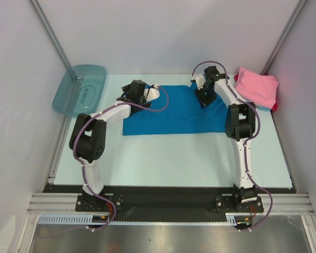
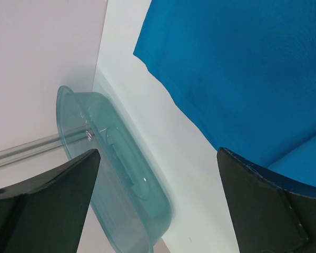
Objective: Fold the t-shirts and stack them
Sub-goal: Fold the tshirt
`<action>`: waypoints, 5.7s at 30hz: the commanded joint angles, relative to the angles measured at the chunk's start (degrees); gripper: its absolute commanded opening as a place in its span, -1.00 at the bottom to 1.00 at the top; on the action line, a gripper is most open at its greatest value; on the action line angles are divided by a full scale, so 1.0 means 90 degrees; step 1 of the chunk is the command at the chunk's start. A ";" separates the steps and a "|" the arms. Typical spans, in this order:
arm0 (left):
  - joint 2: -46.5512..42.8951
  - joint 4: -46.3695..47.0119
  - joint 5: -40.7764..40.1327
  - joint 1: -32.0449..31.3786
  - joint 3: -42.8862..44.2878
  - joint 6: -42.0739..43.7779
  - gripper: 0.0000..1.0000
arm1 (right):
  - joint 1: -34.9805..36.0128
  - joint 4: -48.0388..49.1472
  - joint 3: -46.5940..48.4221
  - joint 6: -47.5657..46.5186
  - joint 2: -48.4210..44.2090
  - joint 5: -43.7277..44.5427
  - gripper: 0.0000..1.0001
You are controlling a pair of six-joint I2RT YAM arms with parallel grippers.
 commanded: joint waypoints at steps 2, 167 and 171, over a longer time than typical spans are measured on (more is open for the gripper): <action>-0.0053 0.0026 -0.0041 -0.0062 0.0307 -0.0058 1.00 | -0.0003 0.0009 -0.0071 -0.0038 0.0042 -0.0084 -0.22; -0.0210 0.0270 0.0438 -0.0150 -0.1236 0.0313 1.00 | -0.0930 0.0341 -0.0900 -0.0116 -0.0983 0.1068 -1.00; -0.0092 0.0124 0.0477 -0.0120 -0.1138 0.0353 0.99 | -0.1018 0.0389 -0.1008 -0.0086 -0.1100 0.1224 -1.00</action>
